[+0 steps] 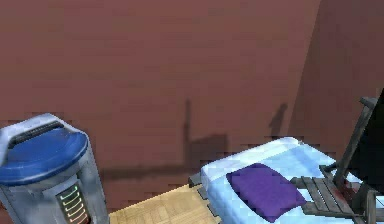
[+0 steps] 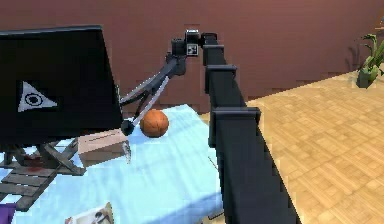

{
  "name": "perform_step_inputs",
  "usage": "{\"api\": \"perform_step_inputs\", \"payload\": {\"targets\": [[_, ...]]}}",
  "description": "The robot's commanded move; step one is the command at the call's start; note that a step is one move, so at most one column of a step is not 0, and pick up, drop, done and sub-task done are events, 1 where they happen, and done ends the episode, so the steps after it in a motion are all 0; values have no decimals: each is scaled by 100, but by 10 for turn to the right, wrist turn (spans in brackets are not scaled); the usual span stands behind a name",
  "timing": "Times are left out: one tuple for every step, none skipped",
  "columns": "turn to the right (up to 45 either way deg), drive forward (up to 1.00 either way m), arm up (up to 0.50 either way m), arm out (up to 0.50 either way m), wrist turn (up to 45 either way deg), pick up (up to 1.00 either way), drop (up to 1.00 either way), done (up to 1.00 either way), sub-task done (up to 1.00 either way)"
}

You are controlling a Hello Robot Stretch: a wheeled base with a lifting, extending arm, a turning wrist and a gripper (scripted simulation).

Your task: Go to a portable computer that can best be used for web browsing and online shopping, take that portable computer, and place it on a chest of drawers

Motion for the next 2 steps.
{"api": "perform_step_inputs", "payload": {"targets": [[0, 0, 0, -46, 0, 0, 0, 0, 0], [-450, 0, 0, 0, 0, 0, 0, 0, 0]]}}
